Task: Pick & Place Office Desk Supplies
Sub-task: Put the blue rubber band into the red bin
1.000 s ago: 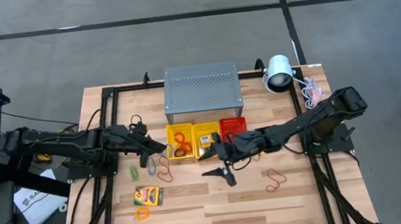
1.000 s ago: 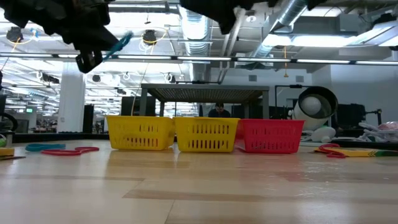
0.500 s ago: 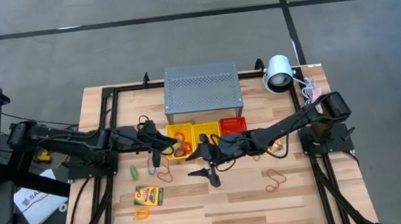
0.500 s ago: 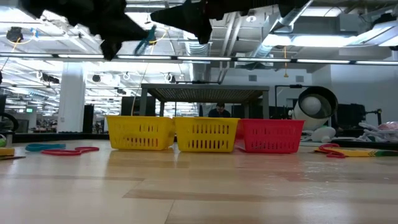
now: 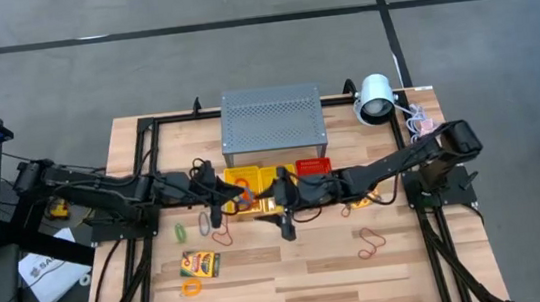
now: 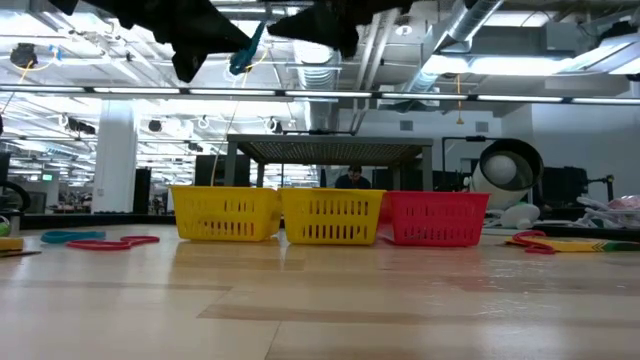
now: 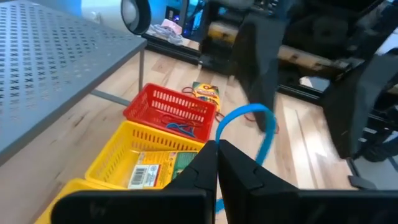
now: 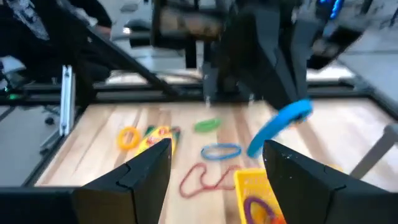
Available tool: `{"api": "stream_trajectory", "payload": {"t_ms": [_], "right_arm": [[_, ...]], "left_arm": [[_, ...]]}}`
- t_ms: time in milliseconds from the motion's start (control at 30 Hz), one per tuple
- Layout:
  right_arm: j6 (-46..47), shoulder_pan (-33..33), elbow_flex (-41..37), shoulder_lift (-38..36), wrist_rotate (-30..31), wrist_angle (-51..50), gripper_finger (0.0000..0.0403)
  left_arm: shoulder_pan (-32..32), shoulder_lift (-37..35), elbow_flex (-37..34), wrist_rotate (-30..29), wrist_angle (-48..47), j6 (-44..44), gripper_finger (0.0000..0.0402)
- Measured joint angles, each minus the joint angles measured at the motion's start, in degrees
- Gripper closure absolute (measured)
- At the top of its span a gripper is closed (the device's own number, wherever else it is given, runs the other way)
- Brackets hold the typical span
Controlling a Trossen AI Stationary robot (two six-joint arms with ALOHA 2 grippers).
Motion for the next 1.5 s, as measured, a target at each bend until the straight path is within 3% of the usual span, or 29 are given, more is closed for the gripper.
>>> {"api": "stream_trajectory", "payload": {"t_ms": [1000,1167,1500], "right_arm": [[-0.36,-2.78,-0.03,0.93,2.27,4.64,0.0163],[-0.20,-2.85,-0.03,0.93,2.25,5.06,0.0204],[0.05,-3.53,-0.03,0.94,1.80,5.74,0.0341]], "left_arm": [[0.02,-0.04,0.01,-0.89,3.81,0.39,0.0401],[0.02,-0.04,0.01,-0.47,5.03,0.40,0.0401],[0.02,-0.04,0.01,-0.45,5.15,1.03,0.0401]]}}
